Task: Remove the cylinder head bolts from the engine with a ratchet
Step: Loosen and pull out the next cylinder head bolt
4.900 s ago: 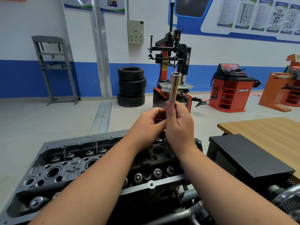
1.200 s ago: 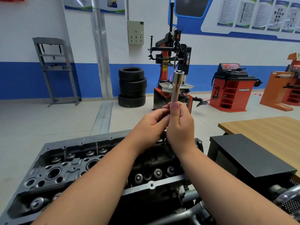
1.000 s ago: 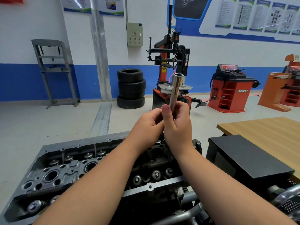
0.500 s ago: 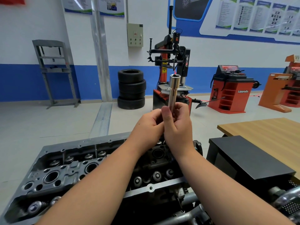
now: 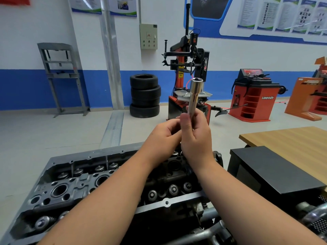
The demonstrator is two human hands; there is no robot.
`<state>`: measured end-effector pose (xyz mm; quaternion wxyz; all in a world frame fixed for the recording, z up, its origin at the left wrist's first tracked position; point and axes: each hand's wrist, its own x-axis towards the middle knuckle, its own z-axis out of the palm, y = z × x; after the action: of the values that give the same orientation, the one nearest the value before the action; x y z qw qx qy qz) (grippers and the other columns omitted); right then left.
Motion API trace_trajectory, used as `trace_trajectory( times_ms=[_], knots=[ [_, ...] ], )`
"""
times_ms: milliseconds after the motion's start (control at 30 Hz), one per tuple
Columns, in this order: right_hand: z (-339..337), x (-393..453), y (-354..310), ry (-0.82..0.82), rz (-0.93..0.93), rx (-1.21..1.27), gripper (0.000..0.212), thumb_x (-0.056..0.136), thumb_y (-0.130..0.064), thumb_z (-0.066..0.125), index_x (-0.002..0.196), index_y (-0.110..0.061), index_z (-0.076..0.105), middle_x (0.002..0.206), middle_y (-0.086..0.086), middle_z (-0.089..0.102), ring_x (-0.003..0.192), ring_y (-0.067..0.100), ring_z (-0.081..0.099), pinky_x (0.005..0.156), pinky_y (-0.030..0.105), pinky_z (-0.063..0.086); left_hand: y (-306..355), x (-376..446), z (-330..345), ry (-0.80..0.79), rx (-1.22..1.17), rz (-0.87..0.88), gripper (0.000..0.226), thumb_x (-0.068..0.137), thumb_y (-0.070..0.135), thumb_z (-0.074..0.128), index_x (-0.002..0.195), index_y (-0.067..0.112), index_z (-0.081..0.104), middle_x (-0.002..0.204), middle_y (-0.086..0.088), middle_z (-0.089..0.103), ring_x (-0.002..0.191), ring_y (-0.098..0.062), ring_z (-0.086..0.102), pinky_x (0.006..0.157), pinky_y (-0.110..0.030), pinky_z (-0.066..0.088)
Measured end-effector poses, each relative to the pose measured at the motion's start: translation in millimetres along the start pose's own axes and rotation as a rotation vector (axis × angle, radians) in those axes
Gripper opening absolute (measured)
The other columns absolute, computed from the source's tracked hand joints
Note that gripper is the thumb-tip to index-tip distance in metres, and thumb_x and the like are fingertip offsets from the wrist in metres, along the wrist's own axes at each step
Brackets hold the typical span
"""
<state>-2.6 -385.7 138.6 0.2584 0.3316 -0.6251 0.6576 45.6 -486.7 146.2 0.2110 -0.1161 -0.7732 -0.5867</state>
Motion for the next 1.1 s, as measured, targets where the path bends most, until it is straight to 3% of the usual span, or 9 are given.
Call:
trace_trajectory(
  times_ms=[200, 300, 367, 467, 600, 700, 900, 1033, 1100],
  knots=[
    [-1.0, 0.1, 2.7, 0.004, -0.009, -0.003, 0.008, 0.099, -0.040, 0.053, 0.093, -0.036, 0.052, 0.080, -0.017, 0.065, 0.076, 0.002, 0.063, 0.066, 0.012, 0.045, -5.0, 5.6, 0.9, 0.120, 0.058, 0.017, 0.012, 0.096, 0.013, 0.071, 0.101, 0.025, 0.071, 0.089, 0.013, 0.078, 0.081, -0.001, 0.073, 0.067, -0.016, 0.054],
    [0.5, -1.4, 3.2, -0.040, -0.039, -0.014, 0.014, 0.102, -0.034, 0.048, 0.094, -0.030, 0.058, 0.082, -0.009, 0.065, 0.079, 0.003, 0.063, 0.068, 0.010, 0.044, -4.4, 3.4, 0.6, 0.086, 0.015, 0.025, 0.012, 0.100, 0.016, 0.067, 0.105, 0.026, 0.071, 0.090, 0.014, 0.078, 0.083, 0.001, 0.072, 0.068, -0.015, 0.053],
    [1.2, -1.7, 3.1, -0.031, -0.038, -0.030, 0.022, 0.102, -0.036, 0.045, 0.094, -0.024, 0.061, 0.082, -0.005, 0.064, 0.078, 0.007, 0.062, 0.068, 0.014, 0.045, -2.2, 0.0, 1.3, 0.018, -0.006, 0.023, 0.013, 0.106, 0.026, 0.060, 0.111, 0.025, 0.072, 0.096, 0.010, 0.078, 0.089, -0.002, 0.072, 0.073, -0.017, 0.054],
    [0.9, -1.1, 1.5, -0.001, -0.025, -0.021, 0.019, 0.101, -0.041, 0.044, 0.092, -0.033, 0.059, 0.079, -0.011, 0.063, 0.077, 0.006, 0.061, 0.068, 0.016, 0.045, 0.3, -1.0, 1.8, 0.004, 0.022, 0.009, 0.021, 0.108, 0.034, 0.054, 0.112, 0.026, 0.073, 0.095, 0.011, 0.077, 0.088, -0.001, 0.070, 0.072, -0.017, 0.053],
    [0.0, -1.5, -1.4, -0.006, 0.004, 0.000, 0.027, 0.090, -0.059, 0.054, 0.105, -0.036, 0.050, 0.087, -0.021, 0.065, 0.083, 0.004, 0.065, 0.074, 0.019, 0.050, 2.7, 3.3, 3.8, 0.053, 0.058, 0.006, 0.013, 0.103, 0.022, 0.064, 0.109, 0.028, 0.073, 0.086, 0.012, 0.077, 0.075, 0.001, 0.069, 0.063, -0.014, 0.050],
    [-0.7, -1.4, -2.0, 0.005, 0.003, -0.017, 0.018, 0.092, -0.050, 0.058, 0.096, -0.035, 0.050, 0.080, -0.009, 0.063, 0.076, 0.007, 0.064, 0.069, 0.025, 0.051, 0.0, 7.7, 4.9, 0.128, 0.086, -0.011, 0.011, 0.096, 0.022, 0.072, 0.108, 0.022, 0.072, 0.089, 0.007, 0.078, 0.077, -0.003, 0.072, 0.063, -0.018, 0.053],
    [-1.6, -1.1, 1.2, -0.016, -0.081, -0.080, 0.014, 0.102, -0.029, 0.049, 0.090, -0.028, 0.057, 0.084, -0.010, 0.060, 0.081, 0.001, 0.059, 0.071, 0.010, 0.041, -2.7, 6.7, 2.3, 0.125, 0.040, -0.012, 0.009, 0.098, 0.021, 0.071, 0.105, 0.026, 0.068, 0.092, 0.011, 0.077, 0.083, 0.000, 0.071, 0.068, -0.017, 0.053],
    [0.4, -0.4, 2.4, 0.022, -0.052, -0.076, 0.030, 0.104, -0.033, 0.041, 0.091, -0.015, 0.061, 0.087, -0.003, 0.060, 0.084, 0.006, 0.057, 0.074, 0.015, 0.042, 0.5, 0.5, 4.0, -0.003, 0.029, 0.002, 0.021, 0.108, 0.033, 0.055, 0.115, 0.021, 0.071, 0.101, -0.003, 0.077, 0.089, -0.012, 0.069, 0.076, -0.040, 0.057],
    [0.8, -1.2, 1.6, 0.020, -0.016, -0.028, 0.028, 0.101, -0.044, 0.041, 0.096, -0.023, 0.060, 0.089, -0.004, 0.062, 0.085, 0.005, 0.060, 0.075, 0.016, 0.045, 1.9, 0.3, 3.9, 0.003, 0.059, 0.014, 0.022, 0.108, 0.033, 0.054, 0.114, 0.022, 0.072, 0.097, 0.000, 0.076, 0.086, -0.012, 0.068, 0.073, -0.035, 0.056]
  ],
)
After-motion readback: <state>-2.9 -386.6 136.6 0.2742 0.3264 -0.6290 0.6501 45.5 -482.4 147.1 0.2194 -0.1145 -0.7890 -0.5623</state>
